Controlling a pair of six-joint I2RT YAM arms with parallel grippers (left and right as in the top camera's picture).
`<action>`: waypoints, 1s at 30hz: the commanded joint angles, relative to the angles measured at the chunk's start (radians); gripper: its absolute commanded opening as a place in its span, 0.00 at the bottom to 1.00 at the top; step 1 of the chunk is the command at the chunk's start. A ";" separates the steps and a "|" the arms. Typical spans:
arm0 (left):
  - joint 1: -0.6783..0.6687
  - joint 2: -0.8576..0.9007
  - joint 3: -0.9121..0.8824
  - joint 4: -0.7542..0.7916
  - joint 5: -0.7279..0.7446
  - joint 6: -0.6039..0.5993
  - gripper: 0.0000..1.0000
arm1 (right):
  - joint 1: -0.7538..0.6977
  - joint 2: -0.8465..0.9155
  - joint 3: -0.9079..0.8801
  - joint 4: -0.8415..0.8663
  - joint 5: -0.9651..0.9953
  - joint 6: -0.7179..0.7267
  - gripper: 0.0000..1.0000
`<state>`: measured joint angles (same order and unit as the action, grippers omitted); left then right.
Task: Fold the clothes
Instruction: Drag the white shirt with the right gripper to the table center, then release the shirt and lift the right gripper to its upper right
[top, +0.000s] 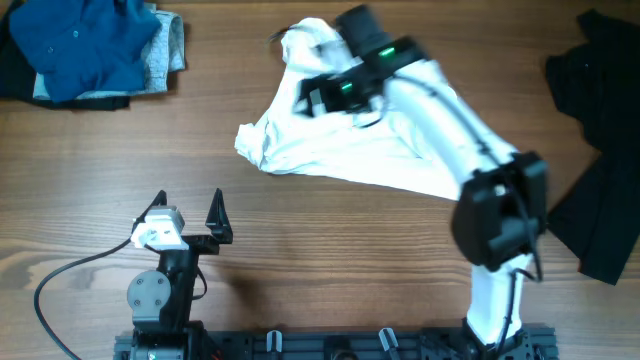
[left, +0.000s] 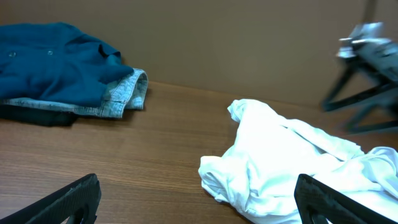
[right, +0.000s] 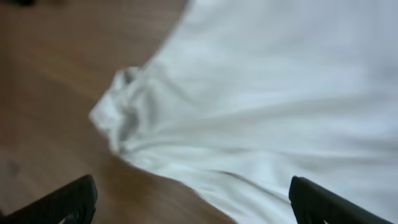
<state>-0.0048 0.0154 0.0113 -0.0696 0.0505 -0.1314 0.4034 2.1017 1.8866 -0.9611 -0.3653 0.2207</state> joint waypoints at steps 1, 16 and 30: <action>-0.005 -0.005 -0.006 -0.003 0.012 0.023 1.00 | -0.174 -0.103 0.044 -0.075 0.216 -0.034 1.00; -0.005 -0.005 -0.006 -0.003 0.011 0.023 1.00 | -0.500 -0.067 -0.129 0.031 0.125 -0.180 0.91; -0.005 -0.005 -0.006 -0.003 0.011 0.023 1.00 | -0.493 0.098 -0.161 0.188 0.127 -0.194 0.86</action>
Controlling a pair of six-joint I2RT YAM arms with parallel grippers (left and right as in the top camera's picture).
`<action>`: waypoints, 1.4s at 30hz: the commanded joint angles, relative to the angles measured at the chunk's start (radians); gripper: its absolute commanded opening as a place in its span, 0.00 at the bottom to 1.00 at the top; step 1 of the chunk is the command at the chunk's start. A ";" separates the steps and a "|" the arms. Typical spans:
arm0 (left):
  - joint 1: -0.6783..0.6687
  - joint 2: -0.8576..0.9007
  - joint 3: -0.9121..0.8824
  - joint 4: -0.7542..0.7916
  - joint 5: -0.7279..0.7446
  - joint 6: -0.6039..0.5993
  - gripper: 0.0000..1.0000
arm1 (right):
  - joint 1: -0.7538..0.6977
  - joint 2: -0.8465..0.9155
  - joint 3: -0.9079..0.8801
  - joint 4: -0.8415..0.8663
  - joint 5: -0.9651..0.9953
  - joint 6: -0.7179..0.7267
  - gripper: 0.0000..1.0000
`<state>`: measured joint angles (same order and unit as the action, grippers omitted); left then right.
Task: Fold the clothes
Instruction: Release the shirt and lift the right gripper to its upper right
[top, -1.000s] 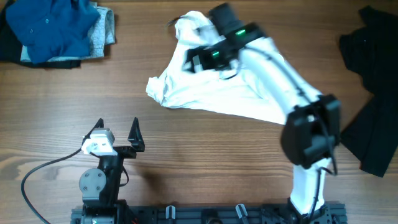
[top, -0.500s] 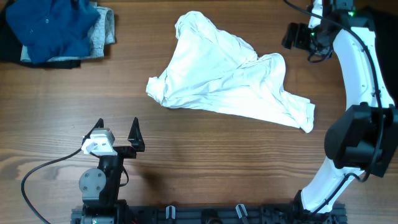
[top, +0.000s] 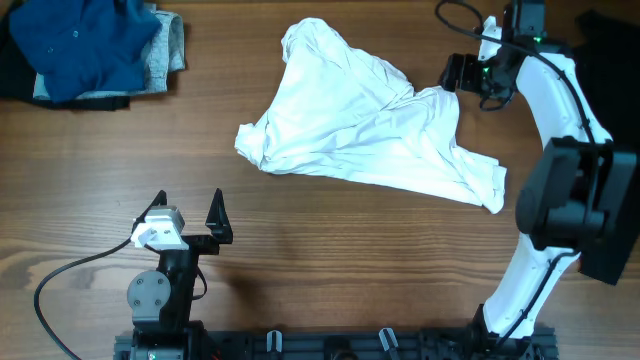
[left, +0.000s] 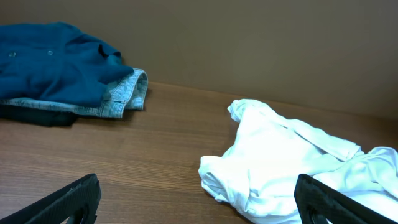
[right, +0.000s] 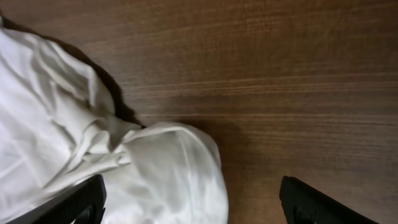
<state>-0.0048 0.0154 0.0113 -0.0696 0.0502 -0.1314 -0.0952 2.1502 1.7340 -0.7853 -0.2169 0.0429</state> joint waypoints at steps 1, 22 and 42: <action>-0.005 -0.005 -0.006 -0.003 0.012 0.023 1.00 | 0.006 0.056 -0.008 0.015 -0.021 -0.016 0.82; -0.005 -0.005 -0.006 -0.003 0.012 0.023 1.00 | 0.038 0.137 -0.003 0.094 0.092 0.046 0.04; -0.005 -0.005 -0.006 -0.002 0.012 0.023 1.00 | -0.069 0.133 0.360 0.075 0.348 0.031 1.00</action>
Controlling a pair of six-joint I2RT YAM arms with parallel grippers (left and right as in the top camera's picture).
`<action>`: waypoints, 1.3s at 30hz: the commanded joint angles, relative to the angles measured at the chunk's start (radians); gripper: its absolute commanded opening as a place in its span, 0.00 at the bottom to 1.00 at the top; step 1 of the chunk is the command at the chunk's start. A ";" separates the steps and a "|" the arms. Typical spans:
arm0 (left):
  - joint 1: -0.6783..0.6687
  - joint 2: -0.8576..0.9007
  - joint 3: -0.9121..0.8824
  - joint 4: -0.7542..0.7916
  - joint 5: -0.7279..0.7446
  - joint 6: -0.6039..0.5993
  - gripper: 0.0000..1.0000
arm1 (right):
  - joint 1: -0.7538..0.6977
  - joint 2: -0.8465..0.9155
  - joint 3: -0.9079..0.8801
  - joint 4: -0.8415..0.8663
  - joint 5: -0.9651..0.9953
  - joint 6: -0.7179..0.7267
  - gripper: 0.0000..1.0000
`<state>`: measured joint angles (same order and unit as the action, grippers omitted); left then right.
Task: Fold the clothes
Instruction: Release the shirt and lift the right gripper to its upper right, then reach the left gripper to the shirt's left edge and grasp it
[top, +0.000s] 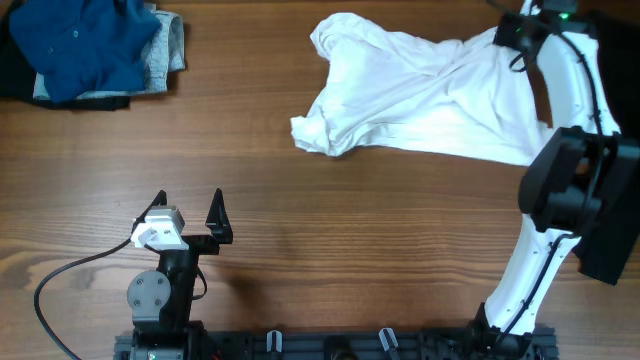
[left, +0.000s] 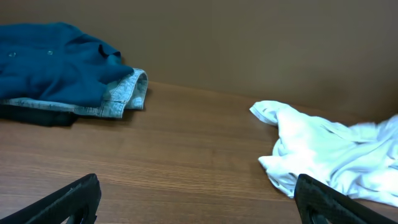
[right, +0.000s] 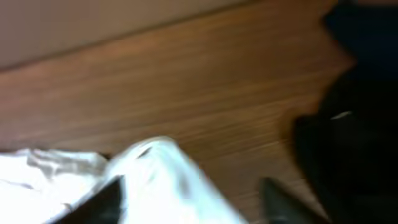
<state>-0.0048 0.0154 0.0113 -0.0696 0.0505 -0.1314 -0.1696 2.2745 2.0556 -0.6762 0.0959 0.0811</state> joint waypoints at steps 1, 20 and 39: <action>-0.005 -0.005 -0.006 -0.002 0.011 0.023 1.00 | 0.006 0.008 0.041 -0.055 0.035 -0.006 1.00; -0.005 -0.005 -0.006 -0.003 0.012 0.023 1.00 | 0.008 -0.246 0.041 -0.357 -0.498 0.155 1.00; -0.005 -0.005 -0.005 0.280 0.124 -0.219 1.00 | 0.010 -0.246 0.040 -0.382 -0.648 0.200 1.00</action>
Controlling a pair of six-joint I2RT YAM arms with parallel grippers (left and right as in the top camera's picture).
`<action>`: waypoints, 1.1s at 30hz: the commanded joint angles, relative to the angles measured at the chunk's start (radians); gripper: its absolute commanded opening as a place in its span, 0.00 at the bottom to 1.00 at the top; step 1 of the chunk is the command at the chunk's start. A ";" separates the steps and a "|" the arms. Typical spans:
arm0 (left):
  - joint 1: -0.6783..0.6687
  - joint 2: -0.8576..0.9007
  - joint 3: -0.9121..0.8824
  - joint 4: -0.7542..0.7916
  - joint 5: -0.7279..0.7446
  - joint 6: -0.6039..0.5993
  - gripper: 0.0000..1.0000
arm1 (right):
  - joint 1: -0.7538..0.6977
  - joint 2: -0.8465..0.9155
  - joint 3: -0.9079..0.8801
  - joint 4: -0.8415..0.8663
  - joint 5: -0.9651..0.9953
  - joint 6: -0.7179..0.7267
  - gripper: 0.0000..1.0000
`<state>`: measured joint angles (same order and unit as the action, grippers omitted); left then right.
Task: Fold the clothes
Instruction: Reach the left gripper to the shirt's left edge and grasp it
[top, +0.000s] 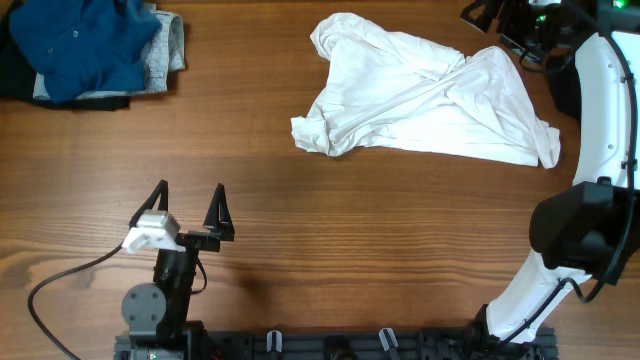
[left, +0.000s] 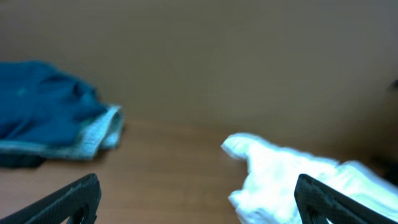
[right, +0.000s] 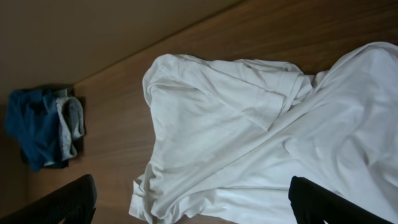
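Note:
A crumpled white shirt (top: 420, 95) lies at the far right of the wooden table (top: 300, 250); it also shows in the right wrist view (right: 249, 124) and, blurred, in the left wrist view (left: 292, 174). My right gripper (top: 497, 28) hangs open above the shirt's far right corner with nothing between its fingers (right: 193, 208). My left gripper (top: 190, 200) stands open near the table's front left, well apart from the shirt, with only bare wood between its fingers (left: 199, 199).
A stack of clothes with a blue shirt on top (top: 85, 45) sits at the far left corner, over a grey piece (top: 172, 45). A dark garment (top: 560, 90) lies by the right arm at the table's right side.
The right gripper was down at the shirt's far right corner; now it is higher and open. The shirt's right part lies spread toward the front right. The left gripper has shifted slightly and tilted up.
The right arm first reached over the shirt lying mid-table. Then its gripper was at the shirt's right corner. After that the shirt lay farther right and back with the gripper at its corner. Now the shirt rests there, let go.

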<state>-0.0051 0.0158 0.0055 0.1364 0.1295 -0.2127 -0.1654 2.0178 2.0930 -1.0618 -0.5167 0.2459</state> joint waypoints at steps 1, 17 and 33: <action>-0.005 -0.003 0.005 0.095 0.045 -0.157 1.00 | 0.005 0.011 0.003 0.004 -0.035 0.052 1.00; -0.005 0.723 0.698 -0.367 0.326 -0.079 1.00 | 0.014 0.011 0.003 0.014 -0.039 0.106 1.00; -0.146 1.423 0.812 -0.236 0.632 -0.208 1.00 | 0.034 0.011 -0.006 0.014 0.000 0.095 1.00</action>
<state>-0.0727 1.3735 0.8066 -0.1692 0.7235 -0.3874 -0.1371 2.0178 2.0930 -1.0515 -0.5331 0.3401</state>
